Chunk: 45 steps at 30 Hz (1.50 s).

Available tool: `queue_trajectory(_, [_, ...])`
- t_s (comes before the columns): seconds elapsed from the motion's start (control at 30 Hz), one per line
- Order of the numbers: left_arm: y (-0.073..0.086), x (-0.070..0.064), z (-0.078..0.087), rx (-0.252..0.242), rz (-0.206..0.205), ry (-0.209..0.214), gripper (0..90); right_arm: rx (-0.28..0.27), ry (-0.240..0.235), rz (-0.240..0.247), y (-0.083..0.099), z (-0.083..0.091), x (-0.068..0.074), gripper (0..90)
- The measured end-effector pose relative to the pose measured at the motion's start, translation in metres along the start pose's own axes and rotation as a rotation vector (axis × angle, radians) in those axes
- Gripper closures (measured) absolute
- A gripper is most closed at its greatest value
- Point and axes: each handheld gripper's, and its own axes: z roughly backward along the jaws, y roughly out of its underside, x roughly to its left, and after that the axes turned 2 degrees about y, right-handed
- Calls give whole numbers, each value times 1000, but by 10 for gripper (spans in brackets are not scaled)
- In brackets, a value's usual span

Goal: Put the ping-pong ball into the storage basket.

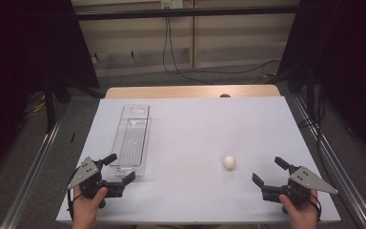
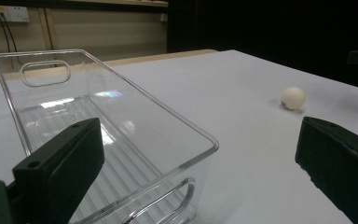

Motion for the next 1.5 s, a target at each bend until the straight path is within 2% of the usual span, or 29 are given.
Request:
queue_trajectory(0.03, [0,0,0,5,-6,-8,12,0,0,0,0,0,0,8])
queue_trajectory(0.1, [-1,-2,-3,1,9,-10,12,3,-2,-6,0,2,0,8])
queue_trajectory(0.23, [-1,-1,-4,18,-8,-7,12,-7,9,-6,0,3,0,8])
queue_trajectory(0.43, [-3,-2,-4,10,7,-22,12,-2,1,-7,0,2,0,9])
queue_trajectory(0.5, [-4,0,-3,21,-10,-18,12,2,-6,1,0,2,0,9])
queue_trajectory(0.67, [-7,-3,-5,14,-8,-19,12,4,-10,-2,0,2,0,9])
queue_trajectory(0.77, [-10,-4,-6,34,-19,-25,12,3,-12,1,0,2,0,9])
queue_trajectory(0.87, [-14,-7,-9,24,-10,-25,12,-1,-12,1,0,2,0,9])
queue_trajectory(1.1, [-23,-17,-21,24,8,3,12,0,-18,-3,-1,2,0,10])
queue_trajectory(1.13, [-24,-19,-24,22,21,5,12,-2,-17,1,-1,2,0,10])
queue_trajectory(1.23, [-25,-22,-29,27,19,24,13,0,-20,-1,-1,2,0,10])
queue_trajectory(1.3, [-26,-23,-31,38,19,19,13,0,-21,0,-1,2,0,10])
queue_trajectory(1.5, [-30,-30,-40,47,15,41,13,-1,-22,0,-1,2,0,10])
